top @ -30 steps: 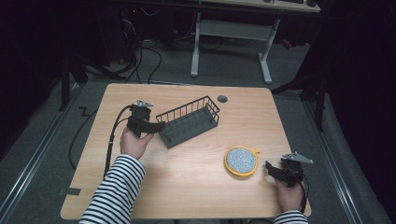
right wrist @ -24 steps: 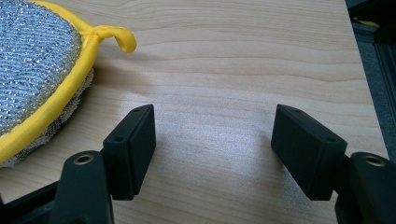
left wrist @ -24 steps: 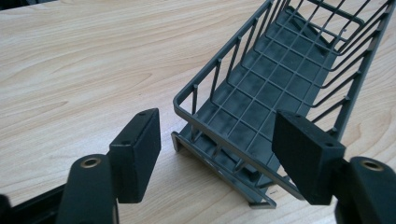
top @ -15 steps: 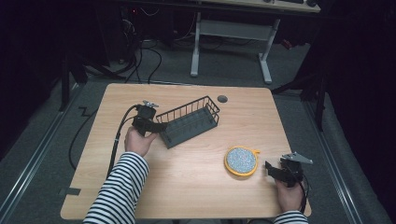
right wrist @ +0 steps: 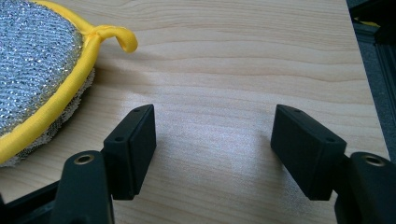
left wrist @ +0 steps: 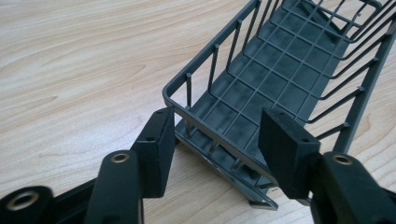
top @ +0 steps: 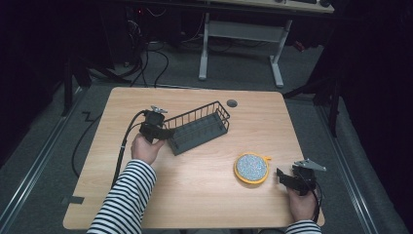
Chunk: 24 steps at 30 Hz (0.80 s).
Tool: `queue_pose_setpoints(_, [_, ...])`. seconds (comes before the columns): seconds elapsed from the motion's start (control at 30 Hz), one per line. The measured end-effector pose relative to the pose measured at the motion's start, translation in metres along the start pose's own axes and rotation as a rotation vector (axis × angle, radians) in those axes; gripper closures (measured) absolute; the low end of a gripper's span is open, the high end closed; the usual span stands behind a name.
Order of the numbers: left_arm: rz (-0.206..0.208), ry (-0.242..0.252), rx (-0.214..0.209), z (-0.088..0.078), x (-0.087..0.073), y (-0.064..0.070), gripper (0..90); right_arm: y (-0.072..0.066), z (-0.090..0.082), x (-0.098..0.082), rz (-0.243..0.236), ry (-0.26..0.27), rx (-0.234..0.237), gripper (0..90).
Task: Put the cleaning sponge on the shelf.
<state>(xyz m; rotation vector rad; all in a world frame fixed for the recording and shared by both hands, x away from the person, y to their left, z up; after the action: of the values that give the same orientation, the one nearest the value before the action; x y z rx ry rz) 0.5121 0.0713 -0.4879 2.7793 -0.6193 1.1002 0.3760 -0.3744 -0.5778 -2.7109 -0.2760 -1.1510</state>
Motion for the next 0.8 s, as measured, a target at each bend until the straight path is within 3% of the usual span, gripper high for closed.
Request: queue_pose_setpoints(0.8, [0.008, 0.027, -0.012, -0.013, -0.015, 0.016, 47.8, 0.0, 0.0, 0.0, 0.005, 0.001, 0.002, 31.5])
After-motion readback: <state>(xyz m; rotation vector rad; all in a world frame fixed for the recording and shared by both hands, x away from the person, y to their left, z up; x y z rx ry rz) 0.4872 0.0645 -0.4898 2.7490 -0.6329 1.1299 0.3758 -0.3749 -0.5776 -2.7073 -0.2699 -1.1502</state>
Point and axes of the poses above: each handheld gripper's, and its own axes: z roughly forward along the jaws, x roughly out of its top, y roughly to its right, the point moved 7 cm from there along z, roughly forward along the jaws, and after that the axes turned 9 degrees about x, right-handed, at the moved point
